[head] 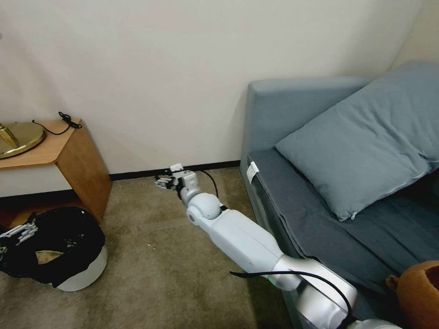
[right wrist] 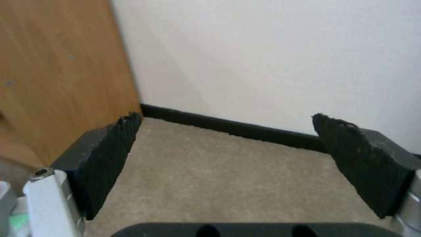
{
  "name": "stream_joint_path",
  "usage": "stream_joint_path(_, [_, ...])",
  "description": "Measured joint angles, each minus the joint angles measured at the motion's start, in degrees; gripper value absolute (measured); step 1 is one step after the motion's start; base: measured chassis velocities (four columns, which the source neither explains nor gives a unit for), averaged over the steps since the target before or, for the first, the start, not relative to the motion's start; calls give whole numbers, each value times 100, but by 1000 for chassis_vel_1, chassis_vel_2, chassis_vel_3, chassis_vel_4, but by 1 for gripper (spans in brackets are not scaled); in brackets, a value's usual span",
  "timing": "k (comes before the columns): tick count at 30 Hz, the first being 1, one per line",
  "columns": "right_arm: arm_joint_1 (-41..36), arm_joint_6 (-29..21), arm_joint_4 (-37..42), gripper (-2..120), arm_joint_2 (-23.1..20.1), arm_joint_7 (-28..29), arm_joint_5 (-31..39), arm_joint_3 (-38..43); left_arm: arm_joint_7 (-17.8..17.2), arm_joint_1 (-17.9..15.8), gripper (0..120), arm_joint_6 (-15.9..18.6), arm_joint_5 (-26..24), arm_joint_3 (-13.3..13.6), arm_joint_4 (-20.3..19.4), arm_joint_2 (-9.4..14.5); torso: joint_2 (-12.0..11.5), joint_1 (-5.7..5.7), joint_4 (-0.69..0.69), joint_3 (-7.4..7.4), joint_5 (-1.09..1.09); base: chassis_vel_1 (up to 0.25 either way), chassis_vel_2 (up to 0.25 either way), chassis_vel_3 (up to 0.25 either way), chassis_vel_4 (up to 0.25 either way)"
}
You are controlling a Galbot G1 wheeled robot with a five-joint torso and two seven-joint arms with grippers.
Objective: Pick up the trash bin, then pick up the garbage on the floor and place it into the trash bin.
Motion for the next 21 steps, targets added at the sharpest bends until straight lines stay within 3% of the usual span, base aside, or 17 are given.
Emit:
stream_joint_path(9, [-593,-113,813,100,-431,19,-42,272,-60,-24,100,102,212,297,-141,-77,0,0,2,0,1,0,0,0,0])
stream_joint_path(21, [-629,-150,882,100,-462,19,-89,278,-85,-24,100,126,215,305,-147,-88,0,0,2,0,1,0,0,0,0])
